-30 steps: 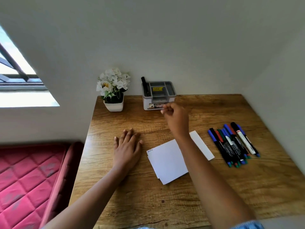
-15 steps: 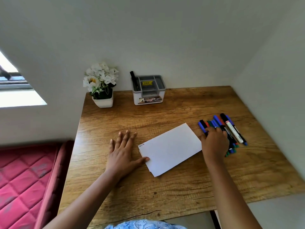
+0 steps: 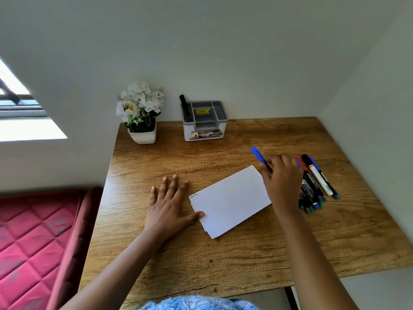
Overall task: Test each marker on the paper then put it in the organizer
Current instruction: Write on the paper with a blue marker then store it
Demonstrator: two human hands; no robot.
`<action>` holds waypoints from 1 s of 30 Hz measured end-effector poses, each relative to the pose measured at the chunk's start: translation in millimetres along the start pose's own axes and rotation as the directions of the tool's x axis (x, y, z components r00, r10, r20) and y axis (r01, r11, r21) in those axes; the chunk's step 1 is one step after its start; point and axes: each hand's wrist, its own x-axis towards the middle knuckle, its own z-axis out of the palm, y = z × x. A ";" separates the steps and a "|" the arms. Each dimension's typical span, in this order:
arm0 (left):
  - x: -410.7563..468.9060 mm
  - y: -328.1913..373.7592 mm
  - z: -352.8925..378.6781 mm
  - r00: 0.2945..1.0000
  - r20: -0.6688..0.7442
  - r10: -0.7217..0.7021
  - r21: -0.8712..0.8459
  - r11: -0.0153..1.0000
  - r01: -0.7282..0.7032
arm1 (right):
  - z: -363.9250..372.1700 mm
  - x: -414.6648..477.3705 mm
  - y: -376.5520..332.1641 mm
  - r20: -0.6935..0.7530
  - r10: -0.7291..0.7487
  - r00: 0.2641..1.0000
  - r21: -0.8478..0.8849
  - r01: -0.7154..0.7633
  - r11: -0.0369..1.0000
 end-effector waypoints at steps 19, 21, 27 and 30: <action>16.6 50.0 -74.9 0.978 0.138 -0.154 -0.924 -0.375 0.071 | -24.9 -35.9 -127.5 0.400 -0.125 0.908 0.711 -0.221 0.668; 20.5 51.6 -79.2 0.974 0.155 -0.166 -0.888 -0.455 0.064 | -29.6 -30.9 -130.7 0.428 -0.115 0.896 0.711 -0.255 0.656; 27.0 54.4 -81.4 0.958 0.215 -0.192 -0.836 -0.543 0.078 | -34.7 -21.0 -136.5 0.558 -0.061 0.827 0.669 -0.405 0.623; 27.5 53.9 -80.0 0.944 0.254 -0.212 -0.833 -0.544 0.101 | -36.6 -21.7 -137.7 0.601 -0.046 0.798 0.625 -0.434 0.649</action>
